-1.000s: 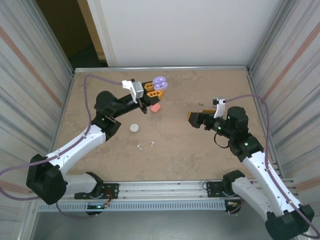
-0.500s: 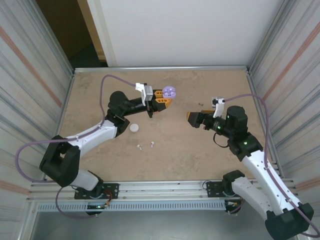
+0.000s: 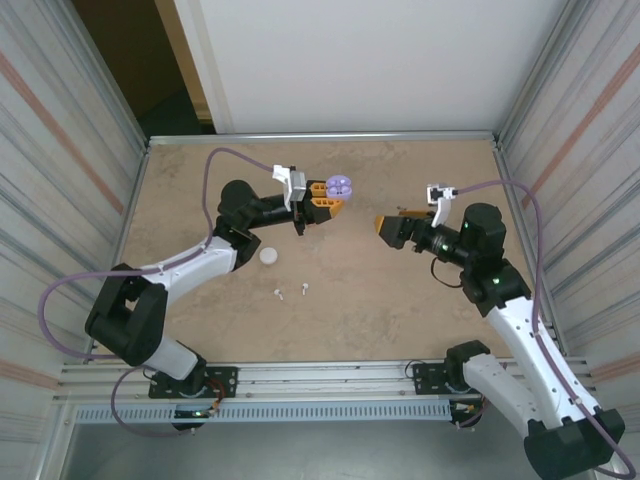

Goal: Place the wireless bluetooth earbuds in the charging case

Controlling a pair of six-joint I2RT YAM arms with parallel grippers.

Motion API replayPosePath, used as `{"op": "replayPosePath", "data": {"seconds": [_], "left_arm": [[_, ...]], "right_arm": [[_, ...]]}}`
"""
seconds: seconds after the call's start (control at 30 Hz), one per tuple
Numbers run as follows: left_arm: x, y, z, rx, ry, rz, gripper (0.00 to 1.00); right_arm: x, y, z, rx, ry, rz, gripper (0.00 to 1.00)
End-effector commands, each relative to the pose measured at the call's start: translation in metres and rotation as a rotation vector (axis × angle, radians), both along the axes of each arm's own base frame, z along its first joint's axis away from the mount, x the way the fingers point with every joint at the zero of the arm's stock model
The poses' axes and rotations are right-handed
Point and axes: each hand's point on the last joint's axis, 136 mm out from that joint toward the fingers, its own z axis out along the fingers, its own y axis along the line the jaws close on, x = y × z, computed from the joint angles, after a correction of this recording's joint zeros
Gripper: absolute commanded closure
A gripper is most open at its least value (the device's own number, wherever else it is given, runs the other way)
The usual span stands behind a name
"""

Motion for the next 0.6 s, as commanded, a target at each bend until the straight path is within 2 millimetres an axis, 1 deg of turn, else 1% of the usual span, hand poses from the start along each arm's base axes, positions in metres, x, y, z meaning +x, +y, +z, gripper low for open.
{"op": "replayPosePath", "data": {"seconds": [0.0, 0.2, 0.33, 0.47, 0.5, 0.57], "left_arm": [[-0.002, 0.000, 0.010, -0.005, -0.038, -0.031, 1.00], [-0.005, -0.001, 0.008, 0.004, -0.043, -0.054, 1.00], [-0.006, -0.001, 0.007, 0.009, -0.041, -0.067, 1.00], [-0.006, -0.002, 0.007, 0.012, -0.038, -0.074, 1.00], [-0.006, -0.002, 0.006, 0.013, -0.036, -0.072, 1.00], [-0.006, -0.002, 0.007, 0.013, -0.035, -0.075, 1.00]], "right_arm": [[-0.003, 0.007, 0.036, 0.093, -0.058, 0.090, 0.01], [-0.002, 0.016, 0.061, 0.140, -0.116, 0.192, 0.01], [0.000, 0.023, 0.073, 0.137, -0.145, 0.240, 0.01], [-0.004, 0.038, 0.084, 0.120, -0.190, 0.308, 0.01], [0.001, 0.043, 0.081, 0.115, -0.182, 0.320, 0.01], [0.002, 0.050, 0.085, 0.111, -0.191, 0.342, 0.01]]}}
